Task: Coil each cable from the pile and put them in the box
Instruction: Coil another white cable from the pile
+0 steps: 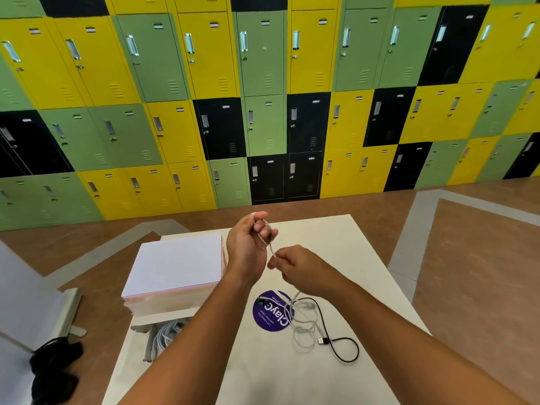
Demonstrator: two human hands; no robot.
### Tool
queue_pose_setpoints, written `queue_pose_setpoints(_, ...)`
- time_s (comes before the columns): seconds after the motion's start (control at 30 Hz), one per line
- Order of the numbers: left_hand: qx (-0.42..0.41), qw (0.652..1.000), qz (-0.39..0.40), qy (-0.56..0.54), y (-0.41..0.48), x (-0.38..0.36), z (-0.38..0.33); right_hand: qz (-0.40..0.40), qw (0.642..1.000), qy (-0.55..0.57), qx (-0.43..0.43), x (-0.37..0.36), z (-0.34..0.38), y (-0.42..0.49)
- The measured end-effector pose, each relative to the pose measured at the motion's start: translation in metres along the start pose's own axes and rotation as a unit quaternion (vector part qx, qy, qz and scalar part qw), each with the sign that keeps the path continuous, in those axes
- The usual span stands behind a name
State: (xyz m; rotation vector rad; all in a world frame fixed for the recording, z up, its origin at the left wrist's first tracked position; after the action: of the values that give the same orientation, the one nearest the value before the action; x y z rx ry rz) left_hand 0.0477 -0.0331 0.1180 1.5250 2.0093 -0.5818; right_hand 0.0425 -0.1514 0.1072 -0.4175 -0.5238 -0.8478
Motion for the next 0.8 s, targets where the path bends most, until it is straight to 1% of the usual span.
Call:
queue_pose_setpoints(0.17, -0.026, 0.998, -0.024, 0.052, 0.0, 0.006, 0.001, 0.073, 0.991, -0.109, 0.005, -0.014, 0.012, -0.003)
queue_pose_setpoints(0.23, -0.03, 0.993, -0.022, 0.113, -0.001, 0.008, 0.004, 0.088, 0.985, -0.151, 0.009, -0.015, 0.018, -0.003)
queue_pose_setpoints(0.33, -0.052, 0.962, 0.014, 0.267, -0.004, 0.009, 0.002, 0.058, 0.981, -0.185, 0.027, 0.003, 0.03, -0.004)
queue_pose_setpoints(0.47, -0.062, 0.903, 0.113, 0.409, -0.013, 0.001, 0.006, 0.02, 0.978, -0.203, 0.038, 0.03, 0.042, -0.002)
queue_pose_setpoints(0.5, -0.057, 0.896, 0.127, 0.421, -0.014, -0.001, 0.007, 0.019, 0.978, -0.206, 0.036, 0.032, 0.043, -0.001)
queue_pose_setpoints(0.6, -0.029, 0.898, 0.146, 0.415, -0.012, -0.004, 0.009, 0.0, 0.977, -0.212, 0.04, 0.039, 0.047, -0.001)
queue_pose_setpoints(0.7, 0.026, 0.893, 0.163, 0.418, -0.01, 0.0, 0.015, -0.055, 0.981, -0.18, 0.042, 0.052, 0.046, -0.002)
queue_pose_setpoints(0.73, 0.051, 0.9, 0.168, 0.399, -0.012, -0.001, 0.018, -0.071, 0.982, -0.173, 0.038, 0.056, 0.045, -0.002)
queue_pose_setpoints(0.8, 0.1, 0.925, 0.174, 0.322, -0.019, -0.002, 0.022, -0.08, 0.983, -0.162, 0.035, 0.06, 0.042, -0.001)
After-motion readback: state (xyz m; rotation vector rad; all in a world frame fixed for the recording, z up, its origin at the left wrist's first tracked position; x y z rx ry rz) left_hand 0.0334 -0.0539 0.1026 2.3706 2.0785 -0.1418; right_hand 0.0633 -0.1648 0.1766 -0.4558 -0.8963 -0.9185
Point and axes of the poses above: each hand's wrist, its own y-axis towards the middle knuckle, its own x-axis out of the back of the hand, z = x × y, the point moved 6 cm from there along y, towards the middle knuckle, and after that the axes turned 4 degrees about z, right-handed, at the moved point
